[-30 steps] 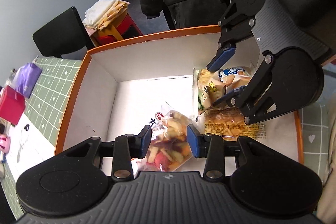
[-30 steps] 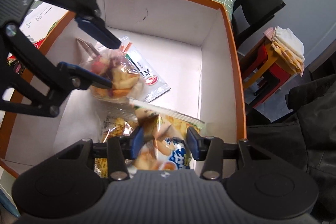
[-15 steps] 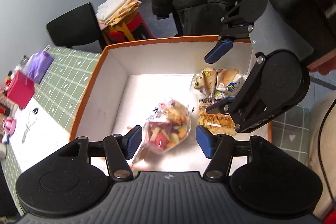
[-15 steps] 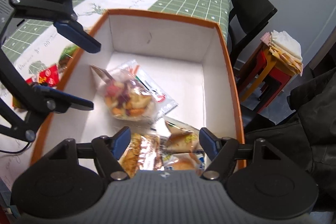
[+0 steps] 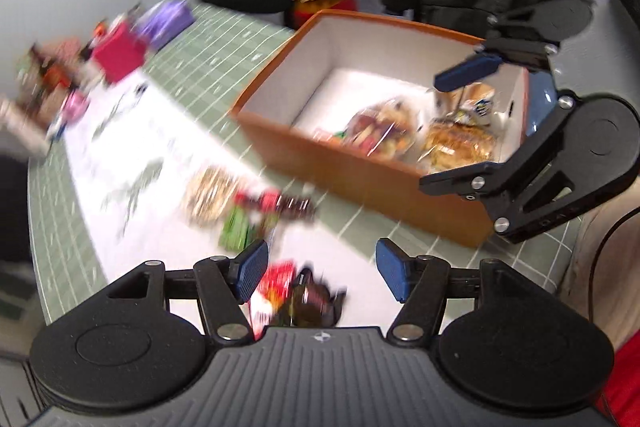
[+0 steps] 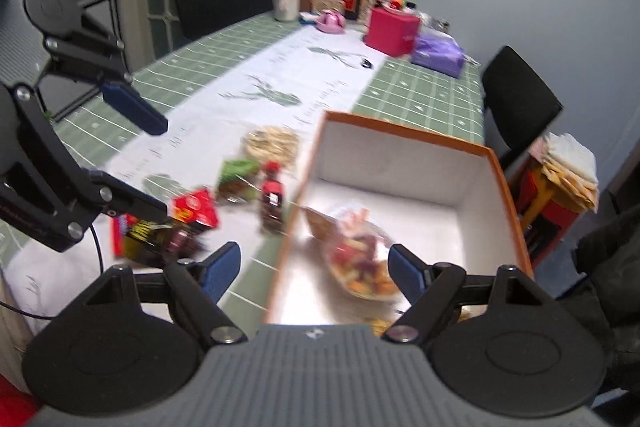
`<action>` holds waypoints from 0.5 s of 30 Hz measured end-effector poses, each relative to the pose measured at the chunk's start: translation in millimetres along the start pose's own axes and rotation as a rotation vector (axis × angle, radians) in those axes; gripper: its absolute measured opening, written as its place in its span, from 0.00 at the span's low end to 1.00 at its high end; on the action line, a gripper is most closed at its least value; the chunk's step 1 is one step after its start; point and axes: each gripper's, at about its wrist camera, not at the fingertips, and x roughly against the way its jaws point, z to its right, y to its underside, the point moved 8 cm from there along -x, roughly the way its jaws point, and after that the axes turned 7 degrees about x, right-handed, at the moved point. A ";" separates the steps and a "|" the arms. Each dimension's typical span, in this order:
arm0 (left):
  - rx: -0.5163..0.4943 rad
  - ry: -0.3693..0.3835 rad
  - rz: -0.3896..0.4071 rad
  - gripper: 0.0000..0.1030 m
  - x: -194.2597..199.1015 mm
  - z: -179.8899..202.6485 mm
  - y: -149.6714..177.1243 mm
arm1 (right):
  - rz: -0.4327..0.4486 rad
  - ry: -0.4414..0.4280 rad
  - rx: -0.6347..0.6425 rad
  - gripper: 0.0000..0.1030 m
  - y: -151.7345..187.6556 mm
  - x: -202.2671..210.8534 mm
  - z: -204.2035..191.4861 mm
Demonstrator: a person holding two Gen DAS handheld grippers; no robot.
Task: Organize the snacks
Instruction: 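Withdraw both tools from the box toward the snack pile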
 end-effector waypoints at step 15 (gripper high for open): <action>0.502 -0.156 0.175 0.77 24.8 -93.7 99.5 | 0.079 -0.030 -0.138 0.77 -5.6 -55.4 -96.4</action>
